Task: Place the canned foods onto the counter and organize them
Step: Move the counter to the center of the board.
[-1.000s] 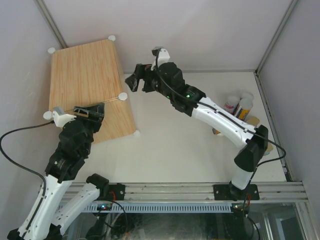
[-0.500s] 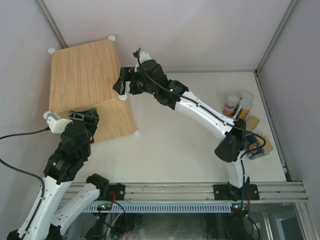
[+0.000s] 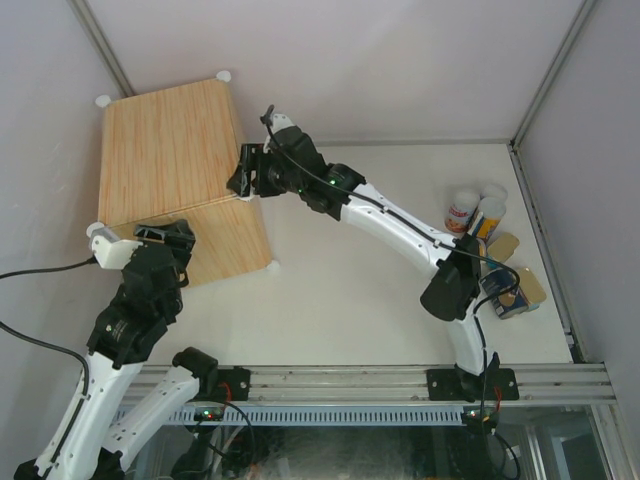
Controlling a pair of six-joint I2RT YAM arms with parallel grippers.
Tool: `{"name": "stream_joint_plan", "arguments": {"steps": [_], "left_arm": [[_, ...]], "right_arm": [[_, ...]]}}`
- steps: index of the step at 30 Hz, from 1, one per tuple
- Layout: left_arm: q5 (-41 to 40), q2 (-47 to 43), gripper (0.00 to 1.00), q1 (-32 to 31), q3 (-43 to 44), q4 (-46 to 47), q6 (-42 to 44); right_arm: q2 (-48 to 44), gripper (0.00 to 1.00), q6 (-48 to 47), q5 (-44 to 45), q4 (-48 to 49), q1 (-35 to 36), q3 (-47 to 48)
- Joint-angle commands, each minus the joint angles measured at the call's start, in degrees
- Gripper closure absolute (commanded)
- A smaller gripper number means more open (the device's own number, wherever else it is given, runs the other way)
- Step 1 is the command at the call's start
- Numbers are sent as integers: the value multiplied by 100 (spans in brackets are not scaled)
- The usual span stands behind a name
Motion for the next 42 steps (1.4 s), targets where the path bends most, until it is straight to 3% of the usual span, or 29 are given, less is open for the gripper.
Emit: {"name": "stream_joint_plan", "arguments": {"steps": [1, 16, 29, 39, 42], "left_arm": [[-179, 10, 40, -10, 219, 24, 244], [-81, 5, 40, 108, 191, 183, 788], [619, 80, 40, 607, 108, 512, 1360], [768, 128, 42, 654, 80, 580, 1630], [779, 124, 42, 671, 56, 587, 1636]], "right_arm": [[-276, 39, 168, 87, -139, 40, -379], [-958, 41, 353, 730, -474, 171, -1602], [-1501, 41, 512, 1095, -476, 41, -2301], [-1512, 73, 525, 889, -574, -20, -2320], [-1556, 78, 525, 894, -616, -20, -2351]]}}
